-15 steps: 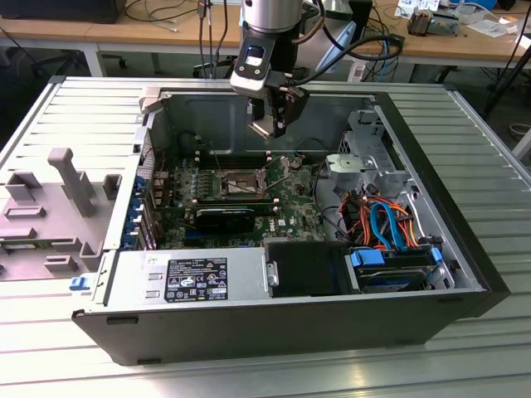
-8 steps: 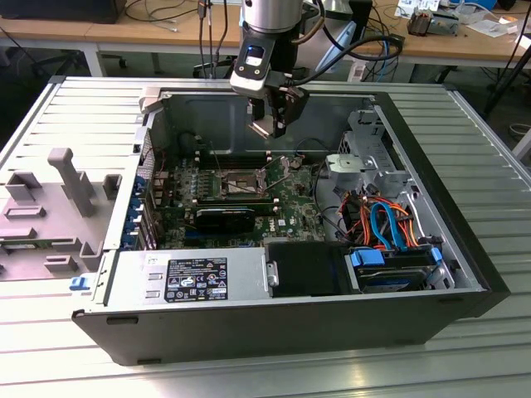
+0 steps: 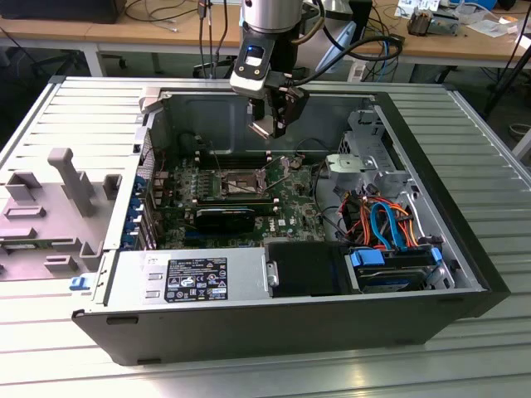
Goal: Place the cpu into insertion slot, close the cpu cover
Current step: 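Close the cpu cover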
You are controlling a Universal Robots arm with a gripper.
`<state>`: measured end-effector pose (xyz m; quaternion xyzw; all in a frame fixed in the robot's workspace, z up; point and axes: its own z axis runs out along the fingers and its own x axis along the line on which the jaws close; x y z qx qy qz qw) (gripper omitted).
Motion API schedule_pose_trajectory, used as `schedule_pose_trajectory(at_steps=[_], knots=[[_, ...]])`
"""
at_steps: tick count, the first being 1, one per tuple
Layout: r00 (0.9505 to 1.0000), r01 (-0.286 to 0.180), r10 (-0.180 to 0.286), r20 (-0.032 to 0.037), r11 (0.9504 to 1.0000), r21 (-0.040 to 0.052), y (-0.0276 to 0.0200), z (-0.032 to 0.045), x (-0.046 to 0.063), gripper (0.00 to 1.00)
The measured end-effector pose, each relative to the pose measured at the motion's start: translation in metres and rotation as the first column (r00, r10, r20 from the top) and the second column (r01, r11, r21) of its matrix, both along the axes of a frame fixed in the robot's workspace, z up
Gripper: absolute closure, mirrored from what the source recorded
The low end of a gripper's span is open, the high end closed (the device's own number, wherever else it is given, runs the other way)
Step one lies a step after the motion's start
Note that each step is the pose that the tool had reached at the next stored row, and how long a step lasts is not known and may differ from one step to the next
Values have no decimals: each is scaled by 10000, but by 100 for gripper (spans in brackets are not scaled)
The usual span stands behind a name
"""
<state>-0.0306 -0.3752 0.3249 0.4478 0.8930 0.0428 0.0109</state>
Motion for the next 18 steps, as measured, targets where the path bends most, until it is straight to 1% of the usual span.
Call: schedule_pose_trajectory(at_steps=[3, 18], knots=[[10000, 67, -67, 0, 10000, 0, 0, -4, 0, 45], [9999, 117, -117, 1, 9999, 0, 0, -23, 0, 45]])
